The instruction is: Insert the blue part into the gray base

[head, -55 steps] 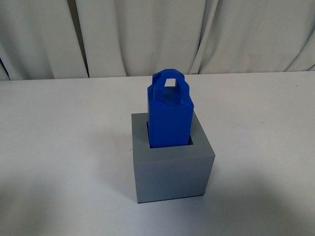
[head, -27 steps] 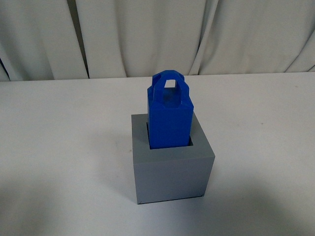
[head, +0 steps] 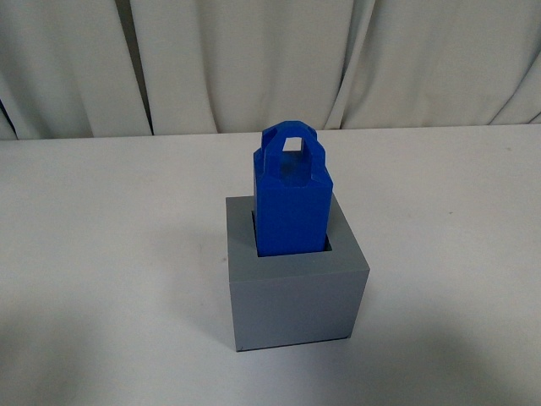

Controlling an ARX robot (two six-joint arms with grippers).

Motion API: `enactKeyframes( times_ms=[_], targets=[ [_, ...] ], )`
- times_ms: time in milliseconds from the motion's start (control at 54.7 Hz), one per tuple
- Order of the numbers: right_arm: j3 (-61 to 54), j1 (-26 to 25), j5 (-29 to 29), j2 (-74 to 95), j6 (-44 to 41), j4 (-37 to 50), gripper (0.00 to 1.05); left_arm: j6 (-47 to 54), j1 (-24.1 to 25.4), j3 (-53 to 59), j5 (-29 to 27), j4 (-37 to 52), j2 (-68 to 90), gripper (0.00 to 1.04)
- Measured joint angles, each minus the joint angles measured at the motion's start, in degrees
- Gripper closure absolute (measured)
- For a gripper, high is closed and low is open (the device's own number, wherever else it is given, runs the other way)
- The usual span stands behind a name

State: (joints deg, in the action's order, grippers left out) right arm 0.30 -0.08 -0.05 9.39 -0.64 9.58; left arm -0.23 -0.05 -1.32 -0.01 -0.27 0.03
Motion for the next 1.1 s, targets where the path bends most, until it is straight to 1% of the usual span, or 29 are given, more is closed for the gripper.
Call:
enactKeyframes(
  times_ms=[37,55,146,165,201,238,256,293,311,439,512,567,585,604,659,713,1098],
  targets=[
    [0.04,0.00,-0.15,-4.72,0.00,-6.47,1.02,0.00,-0.02,0.00,0.02,0.00,0.00,0.06],
    [0.04,0.00,-0.15,-6.08,0.02,-8.17,1.02,0.02,-0.02,0.00,0.02,0.00,0.00,0.06],
    [0.04,0.00,-0.13,-9.09,0.00,-9.38,1.02,0.02,-0.02,0.00,0.02,0.00,0.00,0.06],
    [0.04,0.00,-0.11,-9.09,-0.02,-9.44,1.00,0.00,-0.02,0.00,0.02,0.00,0.00,0.06],
    [0.04,0.00,-0.15,-9.09,0.00,-9.46,0.92,0.00,-0.02,0.00,0.02,0.00,0.00,0.06],
    [0.04,0.00,-0.15,-9.09,0.00,-9.49,0.81,0.02,-0.02,0.00,0.00,0.00,0.00,0.06],
    [0.04,0.00,-0.15,-9.09,0.00,-9.49,0.79,0.02,-0.02,0.00,0.00,0.00,0.00,0.06],
    [0.04,0.00,-0.15,-9.14,0.00,-9.49,0.70,0.02,0.00,0.00,0.00,0.00,0.00,0.06],
    [0.04,0.00,-0.15,-9.14,0.00,-9.49,0.69,0.00,-0.02,0.00,0.00,0.00,0.00,0.06],
    [0.04,0.00,-0.15,-9.14,0.02,-9.49,0.45,0.02,-0.02,0.00,0.02,0.00,0.00,0.06],
    [0.04,0.00,-0.15,-9.14,0.00,-9.49,0.35,0.00,-0.02,0.00,0.00,0.00,0.00,0.06],
    [0.04,0.00,-0.15,-9.14,0.00,-9.49,0.24,0.02,0.00,0.00,0.00,0.00,0.00,0.06],
    [0.04,0.00,-0.15,-9.14,0.02,-9.49,0.19,0.02,-0.02,0.00,0.00,0.00,0.00,0.06],
    [0.04,0.00,-0.15,-9.14,0.00,-9.49,0.17,0.02,-0.02,0.00,0.00,0.00,0.00,0.06],
    [0.04,0.00,-0.15,-9.14,0.04,-9.49,0.06,0.00,-0.02,0.00,0.00,0.00,0.00,0.06],
    [0.04,0.00,-0.15,-9.14,0.04,-9.49,0.08,0.02,-0.02,0.00,0.02,0.00,0.00,0.06],
    [0.04,0.00,-0.15,-9.14,0.04,-9.49,0.07,0.02,-0.02,0.00,0.00,0.00,0.00,0.06]
  ],
)
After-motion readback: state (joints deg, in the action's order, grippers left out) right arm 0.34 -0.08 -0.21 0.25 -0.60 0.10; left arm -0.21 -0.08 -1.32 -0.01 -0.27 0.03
